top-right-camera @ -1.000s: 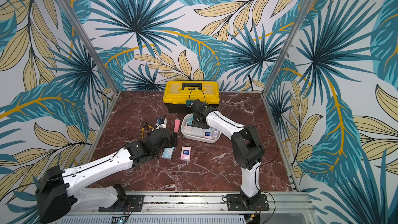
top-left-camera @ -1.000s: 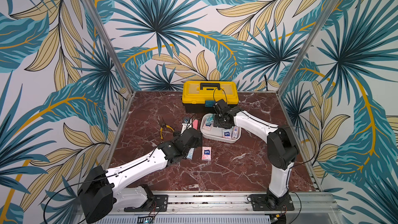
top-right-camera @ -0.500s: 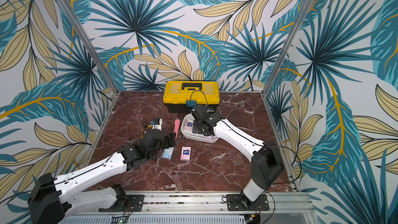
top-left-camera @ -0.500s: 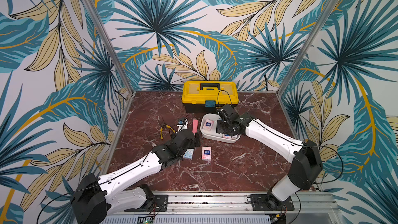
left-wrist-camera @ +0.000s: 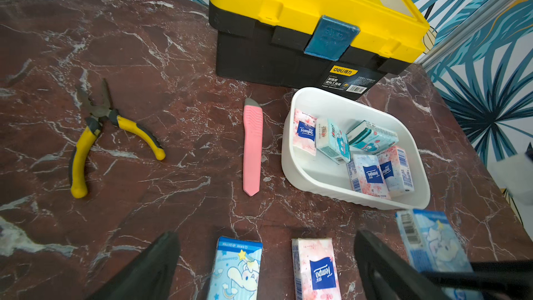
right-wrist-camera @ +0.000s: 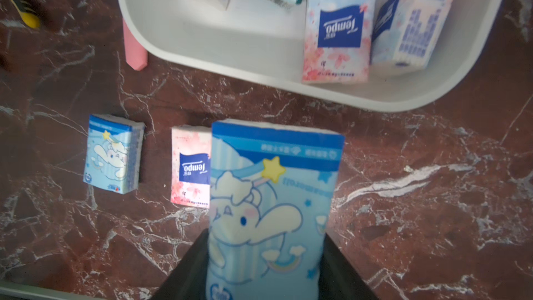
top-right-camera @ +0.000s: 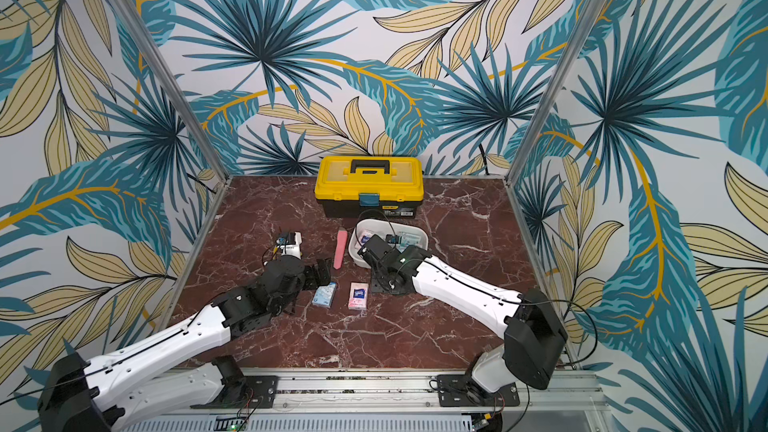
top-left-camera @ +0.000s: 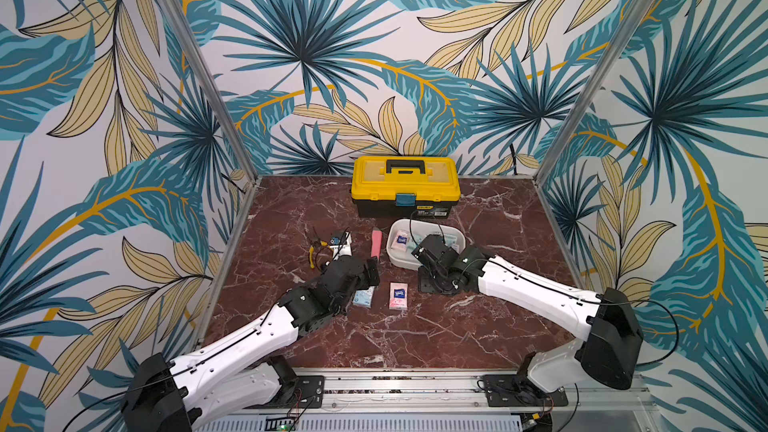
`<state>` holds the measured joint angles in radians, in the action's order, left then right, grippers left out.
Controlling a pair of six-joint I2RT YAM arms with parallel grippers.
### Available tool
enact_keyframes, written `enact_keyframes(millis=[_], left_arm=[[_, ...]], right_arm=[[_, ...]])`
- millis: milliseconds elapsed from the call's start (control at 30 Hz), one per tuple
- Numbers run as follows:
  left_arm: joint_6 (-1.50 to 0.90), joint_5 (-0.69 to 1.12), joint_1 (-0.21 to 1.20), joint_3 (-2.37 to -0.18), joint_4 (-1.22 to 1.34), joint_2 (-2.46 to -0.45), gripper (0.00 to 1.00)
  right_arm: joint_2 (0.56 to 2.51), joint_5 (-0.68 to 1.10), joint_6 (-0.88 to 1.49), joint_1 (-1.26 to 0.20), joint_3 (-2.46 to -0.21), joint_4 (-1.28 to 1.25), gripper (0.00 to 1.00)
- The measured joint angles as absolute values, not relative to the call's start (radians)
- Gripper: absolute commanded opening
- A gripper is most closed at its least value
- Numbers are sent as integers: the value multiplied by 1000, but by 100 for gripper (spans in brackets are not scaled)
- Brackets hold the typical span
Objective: Take the pocket tissues out of the storage box
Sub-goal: Pick up the pocket tissues from the storage box, then place the pocket tissues at the center of the board.
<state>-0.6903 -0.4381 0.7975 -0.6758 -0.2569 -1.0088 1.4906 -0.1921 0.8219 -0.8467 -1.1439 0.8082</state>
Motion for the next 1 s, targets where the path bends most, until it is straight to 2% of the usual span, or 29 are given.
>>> enact_keyframes(millis=[833,1000], left_arm=[[-751,-449,797,-619,-297,-948,100],[-753,-448,797,-619,-297,-948,100]], right_arm=[[1657,-189,837,-865,-1008,661,57],[1679,-189,836,-865,-1006,649,60]])
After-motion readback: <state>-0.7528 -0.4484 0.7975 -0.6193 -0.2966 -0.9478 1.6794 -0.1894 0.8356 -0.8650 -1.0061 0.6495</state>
